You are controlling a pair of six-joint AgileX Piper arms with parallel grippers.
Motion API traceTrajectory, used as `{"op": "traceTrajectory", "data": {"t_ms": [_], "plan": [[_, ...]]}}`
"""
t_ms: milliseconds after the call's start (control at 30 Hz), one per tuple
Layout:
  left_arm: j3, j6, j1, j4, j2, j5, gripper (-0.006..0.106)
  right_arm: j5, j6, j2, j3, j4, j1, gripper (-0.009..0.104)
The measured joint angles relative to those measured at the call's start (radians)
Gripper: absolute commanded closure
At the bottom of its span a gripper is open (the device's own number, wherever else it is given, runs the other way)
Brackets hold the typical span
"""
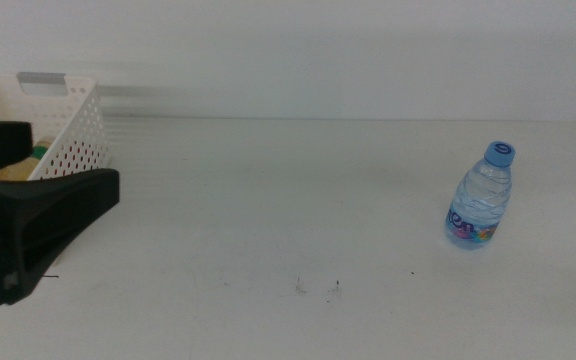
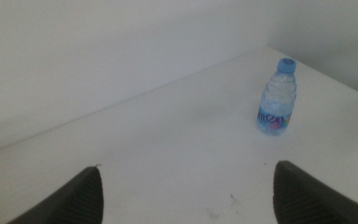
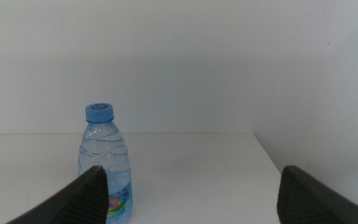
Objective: Use arms to grab the bottles and put them into the dustbin to the left of the table.
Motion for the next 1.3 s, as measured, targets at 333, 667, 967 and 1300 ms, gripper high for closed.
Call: {"op": "traceTrajectory", "data": {"t_ms": [333,667,967,1300], "plan": [[0.000,-0.002,-0.002,0.000,-0.025,-0.012,0.007,0.000,0.000,0.000,0.000,0.000,0.000,0.007],[0.002,-0.002,-0.002,-0.003,-0.025,-0.017,0.007,-0.016,0.000,0.000,0.000,0.000,0.000,0.007],[0.002,-0.002,-0.002,-0.003,-0.025,-0.017,0.007,-0.170,-0.006,0.130,0.000,0.000,0.002,0.007],[0.002,-0.002,-0.002,-0.003,-0.025,-0.017,0.007,-0.535,-0.006,0.639,0.000,-0.023,0.051,0.007]]}}
